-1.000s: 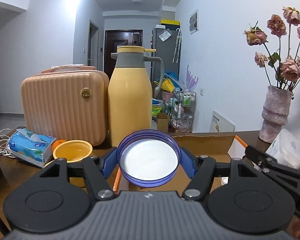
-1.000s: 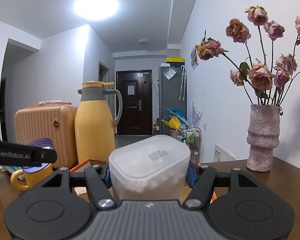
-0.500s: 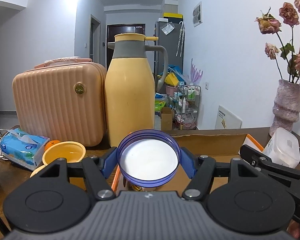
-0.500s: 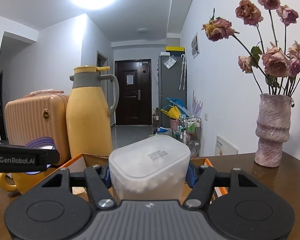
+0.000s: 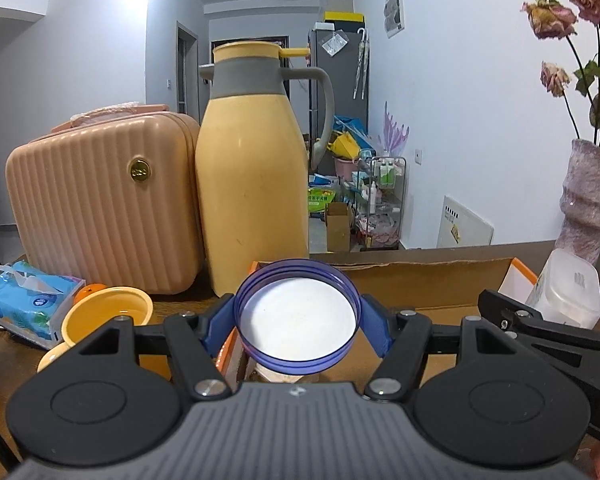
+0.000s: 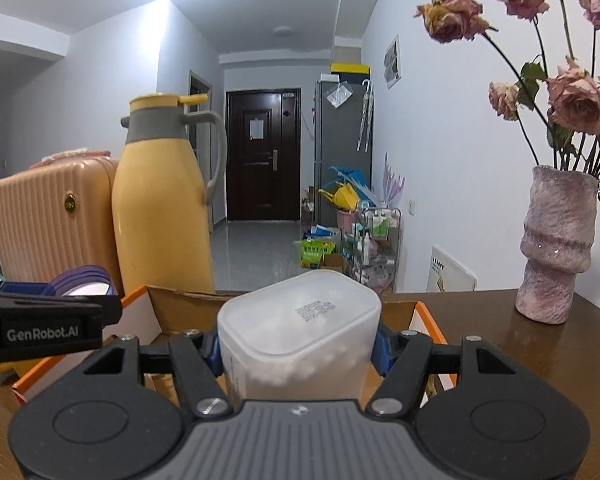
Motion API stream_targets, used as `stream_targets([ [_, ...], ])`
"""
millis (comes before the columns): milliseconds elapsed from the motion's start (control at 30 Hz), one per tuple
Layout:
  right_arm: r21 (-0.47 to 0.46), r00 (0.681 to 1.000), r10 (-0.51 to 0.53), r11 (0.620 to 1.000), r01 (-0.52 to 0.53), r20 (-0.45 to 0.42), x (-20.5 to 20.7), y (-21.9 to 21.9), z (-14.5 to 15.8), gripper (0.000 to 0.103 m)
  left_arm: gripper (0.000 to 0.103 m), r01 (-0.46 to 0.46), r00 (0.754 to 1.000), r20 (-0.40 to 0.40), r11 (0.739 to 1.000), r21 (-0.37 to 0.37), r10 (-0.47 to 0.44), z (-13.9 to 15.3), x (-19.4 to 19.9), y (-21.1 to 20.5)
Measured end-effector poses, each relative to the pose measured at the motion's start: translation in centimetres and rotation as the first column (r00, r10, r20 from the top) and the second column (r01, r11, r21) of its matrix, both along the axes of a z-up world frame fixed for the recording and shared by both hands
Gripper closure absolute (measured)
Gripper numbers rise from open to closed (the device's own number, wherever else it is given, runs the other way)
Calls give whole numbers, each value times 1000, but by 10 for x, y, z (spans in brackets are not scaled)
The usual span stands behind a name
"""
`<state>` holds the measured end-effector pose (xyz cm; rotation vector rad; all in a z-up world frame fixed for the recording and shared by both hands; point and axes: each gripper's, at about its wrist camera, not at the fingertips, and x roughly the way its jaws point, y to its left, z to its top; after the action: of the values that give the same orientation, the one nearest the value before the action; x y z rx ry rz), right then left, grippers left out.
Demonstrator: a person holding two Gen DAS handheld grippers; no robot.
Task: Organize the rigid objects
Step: 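Carry the white container and blue-rimmed lid over the cardboard box with both grippers, then open the right gripper to drop the container while the left drops the lid into the box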
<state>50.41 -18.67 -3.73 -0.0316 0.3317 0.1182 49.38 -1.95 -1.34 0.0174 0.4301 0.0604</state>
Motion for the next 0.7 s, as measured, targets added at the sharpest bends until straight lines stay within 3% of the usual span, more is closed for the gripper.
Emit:
stream_targets([
  [367, -27, 998, -2, 1000, 0, -59, 17, 1, -7, 38, 36, -3, 998, -70, 1000, 9, 3, -15, 17, 1],
  [700, -42, 994, 5, 999, -9, -112, 21, 0, -13, 38, 32, -15, 997, -76, 999, 39, 18, -19, 16, -1],
])
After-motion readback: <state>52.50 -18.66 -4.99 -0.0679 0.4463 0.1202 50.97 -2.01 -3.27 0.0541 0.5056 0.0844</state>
